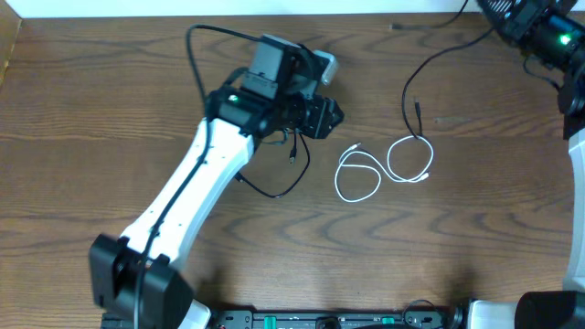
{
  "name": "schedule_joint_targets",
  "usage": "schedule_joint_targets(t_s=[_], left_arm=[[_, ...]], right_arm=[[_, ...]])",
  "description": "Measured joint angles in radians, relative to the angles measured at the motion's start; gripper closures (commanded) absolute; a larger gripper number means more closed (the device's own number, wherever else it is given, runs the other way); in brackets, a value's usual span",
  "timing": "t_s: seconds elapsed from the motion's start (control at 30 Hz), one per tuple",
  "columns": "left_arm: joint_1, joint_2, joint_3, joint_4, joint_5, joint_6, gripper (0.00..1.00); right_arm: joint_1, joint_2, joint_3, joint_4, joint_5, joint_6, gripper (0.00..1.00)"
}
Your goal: Untangle cables
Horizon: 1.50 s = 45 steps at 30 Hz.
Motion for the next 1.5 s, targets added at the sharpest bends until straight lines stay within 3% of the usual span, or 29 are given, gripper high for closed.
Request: schedule_joint_targets(t_s=[0.3, 0.87, 1.5], left_arm=[[-0.064, 0.104, -0.012, 0.008, 0.000, 0.011, 0.45], [-0.315, 0.293, -0.012, 0.315, -0.002, 0.013, 0.42], [-0.374, 0.471, -0.012, 0.412, -0.036, 0.019, 0.41]], right_arm=[[0.000, 0.000, 0.000, 0.011, 0.078, 0.135, 0.98], [-0.056, 0.000, 0.000, -0.250, 0.148, 0.000, 0.99], [-0.117, 0.000, 0.000, -0.275, 0.146, -0.034, 0.99]])
